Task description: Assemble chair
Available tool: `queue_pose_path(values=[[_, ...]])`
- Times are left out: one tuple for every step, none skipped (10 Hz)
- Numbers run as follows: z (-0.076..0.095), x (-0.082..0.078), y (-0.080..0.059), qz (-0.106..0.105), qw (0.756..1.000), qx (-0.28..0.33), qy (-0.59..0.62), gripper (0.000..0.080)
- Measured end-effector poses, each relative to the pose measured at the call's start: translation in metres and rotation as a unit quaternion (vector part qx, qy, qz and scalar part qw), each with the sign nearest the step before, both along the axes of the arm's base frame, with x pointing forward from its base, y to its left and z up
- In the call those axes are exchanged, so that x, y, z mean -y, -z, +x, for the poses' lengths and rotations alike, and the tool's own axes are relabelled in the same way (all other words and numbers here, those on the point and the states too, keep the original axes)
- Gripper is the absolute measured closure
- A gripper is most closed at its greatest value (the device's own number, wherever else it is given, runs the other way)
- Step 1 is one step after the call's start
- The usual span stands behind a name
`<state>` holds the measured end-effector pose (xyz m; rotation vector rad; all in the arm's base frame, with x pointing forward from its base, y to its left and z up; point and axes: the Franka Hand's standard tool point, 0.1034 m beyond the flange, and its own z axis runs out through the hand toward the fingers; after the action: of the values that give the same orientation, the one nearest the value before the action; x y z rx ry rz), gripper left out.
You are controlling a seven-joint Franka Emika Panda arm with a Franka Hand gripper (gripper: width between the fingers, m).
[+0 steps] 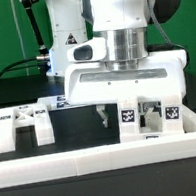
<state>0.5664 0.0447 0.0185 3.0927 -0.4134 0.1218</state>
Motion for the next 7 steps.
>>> queue_pose_path(values=[[0.0012,0.0003,-0.0010,0.000,1.000,0.002,0.000,0.0403],[0.0008,0.0003,-0.0004,0.000,1.000,0.002,0.000,0.0507],[0.0006,0.0003,-0.0003,0.000,1.000,0.002,0.000,0.0651],[0.0006,0.0004,-0.0003,0.000,1.000,0.002,0.000,0.0651],[0.0007,0.0003,-0.0004,0.000,1.000,0.002,0.000,0.0765],[0.0007,0.0003,-0.0004,0.000,1.000,0.002,0.000,0.0766],[0.0008,0.0006,-0.0006,0.000,1.000,0.002,0.000,0.0766]])
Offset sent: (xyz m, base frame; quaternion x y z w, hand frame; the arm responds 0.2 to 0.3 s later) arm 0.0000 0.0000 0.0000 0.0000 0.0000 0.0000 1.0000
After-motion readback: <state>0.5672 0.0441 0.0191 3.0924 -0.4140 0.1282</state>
